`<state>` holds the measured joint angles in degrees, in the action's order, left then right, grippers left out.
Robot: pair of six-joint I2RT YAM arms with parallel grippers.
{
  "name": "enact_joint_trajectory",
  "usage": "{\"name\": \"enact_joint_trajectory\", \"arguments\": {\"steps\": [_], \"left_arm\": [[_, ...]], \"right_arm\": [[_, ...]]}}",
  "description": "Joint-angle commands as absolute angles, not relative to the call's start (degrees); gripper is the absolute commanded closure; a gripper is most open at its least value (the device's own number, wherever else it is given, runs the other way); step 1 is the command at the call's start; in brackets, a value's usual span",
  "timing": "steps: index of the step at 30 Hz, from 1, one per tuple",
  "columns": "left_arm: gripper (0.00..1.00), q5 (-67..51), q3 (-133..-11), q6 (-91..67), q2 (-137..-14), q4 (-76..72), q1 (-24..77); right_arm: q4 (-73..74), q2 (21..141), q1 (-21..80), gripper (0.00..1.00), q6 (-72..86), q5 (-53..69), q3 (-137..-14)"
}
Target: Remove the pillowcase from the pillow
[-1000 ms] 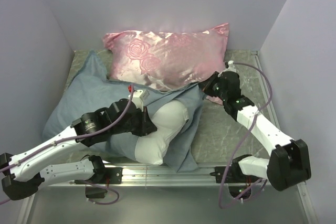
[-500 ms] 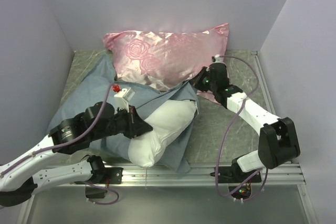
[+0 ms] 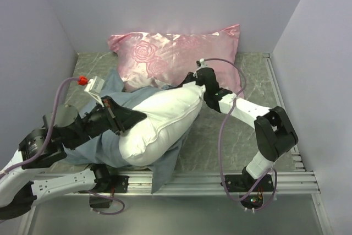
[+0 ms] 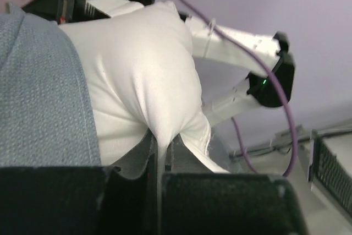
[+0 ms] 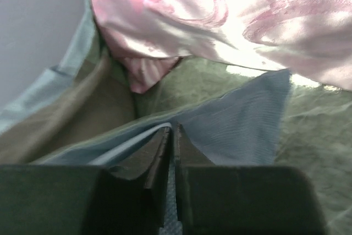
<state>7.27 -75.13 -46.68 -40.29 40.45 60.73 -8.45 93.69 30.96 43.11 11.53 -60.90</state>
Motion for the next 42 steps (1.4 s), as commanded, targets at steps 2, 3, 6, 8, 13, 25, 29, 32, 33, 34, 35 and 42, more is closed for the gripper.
{"name": "enact_joint_trajectory", "arguments": {"steps": [2,3,6,8,13,25,29,32,33,34,35,42], "left_arm": [[1.00,17.39,-71.03,-51.24,-33.75,18.91,61.52],[1.00,19.93,-69.88,-50.89,-33.75,18.03,61.52],[0.99,22.14,-67.15,-50.45,-35.68,15.13,61.52],[0.99,22.59,-64.61,-50.71,-37.08,12.76,61.52],[1.00,24.87,-57.50,-53.17,-41.73,4.32,61.52],[0.77,20.57,-56.86,-58.80,-74.87,-9.23,62.05],[0.39,17.33,-56.69,-57.93,-77.61,-11.33,62.31],[0.31,15.03,-60.19,-55.29,-77.17,-5.66,63.01],[0.30,15.73,-62.64,-54.94,-75.95,-3.45,63.97],[0.29,18.43,-63.62,-54.41,-75.07,-0.82,64.59],[0.28,20.28,-64.68,-54.32,-74.10,2.34,65.03],[0.23,44.02,-71.72,-62.74,-62.51,36.97,64.60]], "right_arm": [[-7.30,92.74,29.53,0.68,41.75,8.79,-62.40],[-4.16,91.51,29.01,0.52,41.49,8.70,-62.84],[2.25,85.88,24.62,0.38,42.01,11.16,-63.72],[5.70,81.58,20.24,0.35,42.71,11.86,-64.07],[15.54,69.65,15.82,0.28,41.40,9.15,-64.07],[20.40,49.14,15.12,0.20,40.52,11.77,-49.96],[18.37,44.74,15.21,0.15,40.34,11.95,-42.38],[16.80,43.42,15.12,0.12,39.90,12.56,-38.77],[16.35,43.33,15.12,0.11,39.90,12.83,-37.54],[15.74,43.50,15.12,0.10,39.90,13.09,-36.92],[15.21,43.77,15.03,0.09,39.90,13.44,-36.39],[7.93,44.56,14.77,0.05,39.46,19.42,-30.25]]}}
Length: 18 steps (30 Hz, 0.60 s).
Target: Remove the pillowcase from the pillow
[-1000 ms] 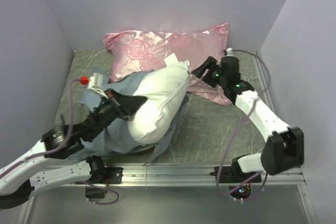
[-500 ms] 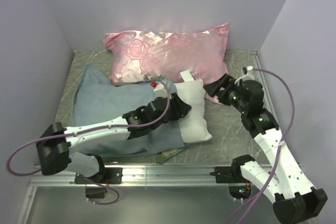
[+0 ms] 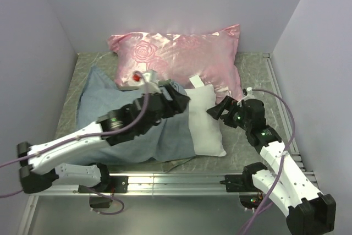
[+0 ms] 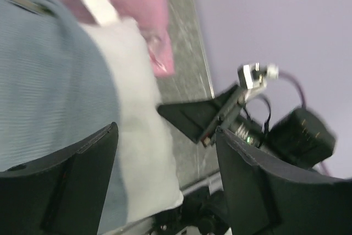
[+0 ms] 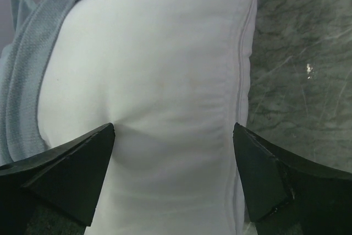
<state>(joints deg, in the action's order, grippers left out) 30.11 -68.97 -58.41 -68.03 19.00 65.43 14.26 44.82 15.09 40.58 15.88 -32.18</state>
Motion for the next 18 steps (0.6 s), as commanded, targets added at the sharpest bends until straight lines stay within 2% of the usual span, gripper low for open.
{"name": "enact_joint_trajectory", "arguments": {"steps": [1,3,7,9,12,18], "left_arm": [[0.22,45.43,-71.63,-65.36,-61.36,43.35,62.69],[0.18,45.01,-70.06,-66.09,-57.51,46.92,58.91],[0.12,41.14,-63.56,-59.97,-50.55,48.52,42.31],[0.12,35.90,-58.92,-56.97,-49.31,46.50,34.33],[0.12,29.04,-53.01,-53.36,-50.71,43.17,28.67],[0.14,21.80,-46.32,-52.21,-54.93,35.70,25.67]], "right_arm": [[6.87,44.82,14.68,0.05,39.64,21.60,-29.54],[2.93,45.52,14.68,0.04,39.90,23.98,-27.35],[-5.08,45.62,14.41,0.01,42.71,29.25,-22.77],[-9.90,45.44,14.41,0.00,44.02,30.75,-20.06],[-17.47,45.70,14.24,0.00,46.21,34.61,-17.06],[-37.94,49.03,14.15,0.00,55.00,39.90,-10.83]]}}
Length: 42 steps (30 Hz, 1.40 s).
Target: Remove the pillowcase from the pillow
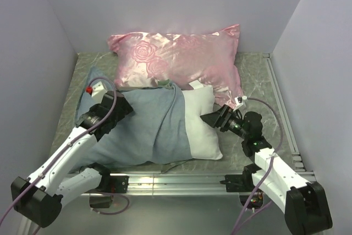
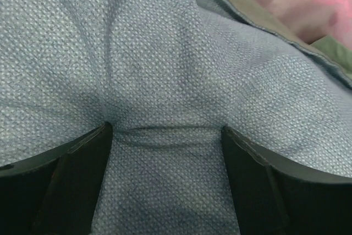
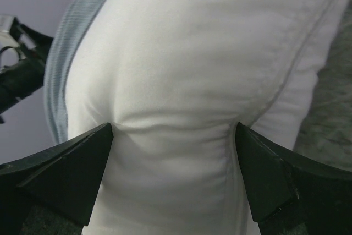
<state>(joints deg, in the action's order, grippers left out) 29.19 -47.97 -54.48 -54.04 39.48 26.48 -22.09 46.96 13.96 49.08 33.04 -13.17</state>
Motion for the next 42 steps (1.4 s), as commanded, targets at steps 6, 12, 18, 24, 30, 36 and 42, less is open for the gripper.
{"name": "enact_joint_trajectory", "arguments": {"steps": [6,12,18,24,30,36,42], "left_arm": [[0.16,17.23,-45.35,-50.54,-58.62,32.44,25.40],[0.22,10.47,-43.60,-49.75,-61.26,27.34,25.40],[0.39,8.60,-45.08,-49.22,-57.31,28.38,25.40],[0.37,16.16,-50.88,-47.38,-55.28,35.84,24.96],[0.15,29.96,-53.97,-47.29,-51.24,41.48,21.81],[0.13,28.49,-49.84,-45.54,-50.71,39.65,13.99],[0.11,19.87,-44.65,-43.42,-51.59,34.89,7.82]], "right_arm": [[-43.15,49.92,14.50,0.00,56.70,40.60,-10.28],[-31.49,51.06,18.26,0.12,50.12,38.15,-16.69],[-17.33,50.10,20.30,0.96,46.76,32.96,-24.78],[5.32,44.65,20.39,1.00,43.78,18.95,-39.53],[22.40,47.46,16.02,1.00,38.07,8.27,-50.71],[24.96,48.07,8.27,1.00,34.54,9.31,-50.98],[23.73,49.22,3.69,1.00,33.58,13.45,-49.92]]}}
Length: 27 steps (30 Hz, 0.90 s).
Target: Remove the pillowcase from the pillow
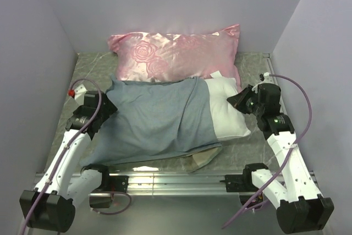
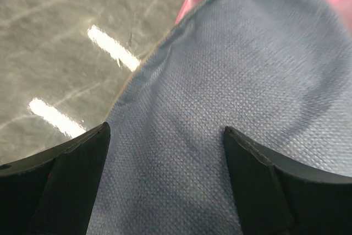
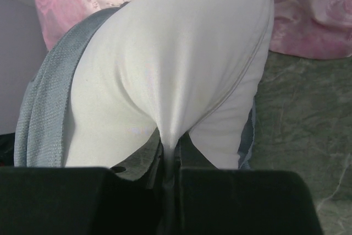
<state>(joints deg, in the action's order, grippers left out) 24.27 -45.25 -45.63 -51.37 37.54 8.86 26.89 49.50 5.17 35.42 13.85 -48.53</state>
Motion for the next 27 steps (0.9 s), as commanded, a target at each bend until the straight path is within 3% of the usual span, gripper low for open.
{"name": "enact_joint_trajectory", "arguments": {"steps": [1,8,12,15,16,19,27], "left_arm": [[0.10,18.56,-45.08,-43.59,-51.94,35.07,7.47],[0.13,0.65,-41.14,-43.68,-56.86,28.32,-2.26],[0.28,-7.55,-38.41,-45.00,-57.66,23.73,-4.83],[0.58,-6.34,-40.33,-44.13,-57.22,25.39,-5.71],[0.77,-5.55,-42.34,-43.77,-57.13,26.36,-6.06],[0.99,-3.17,-45.52,-42.98,-56.95,29.61,-8.17],[1.00,-0.09,-51.94,-42.28,-56.78,33.31,-15.90]], "right_arm": [[23.82,49.39,3.43,1.00,33.40,13.53,-49.83],[23.21,50.27,-1.56,1.00,33.40,17.05,-50.27],[23.29,50.80,-2.20,1.00,33.14,18.45,-50.36],[23.90,49.75,-2.90,1.00,33.13,18.54,-51.15],[24.34,49.66,-3.07,1.00,33.05,18.98,-51.76],[26.01,49.83,-3.34,1.00,33.40,19.25,-55.45],[32.95,50.97,-6.23,1.00,34.80,19.86,-68.98]]}}
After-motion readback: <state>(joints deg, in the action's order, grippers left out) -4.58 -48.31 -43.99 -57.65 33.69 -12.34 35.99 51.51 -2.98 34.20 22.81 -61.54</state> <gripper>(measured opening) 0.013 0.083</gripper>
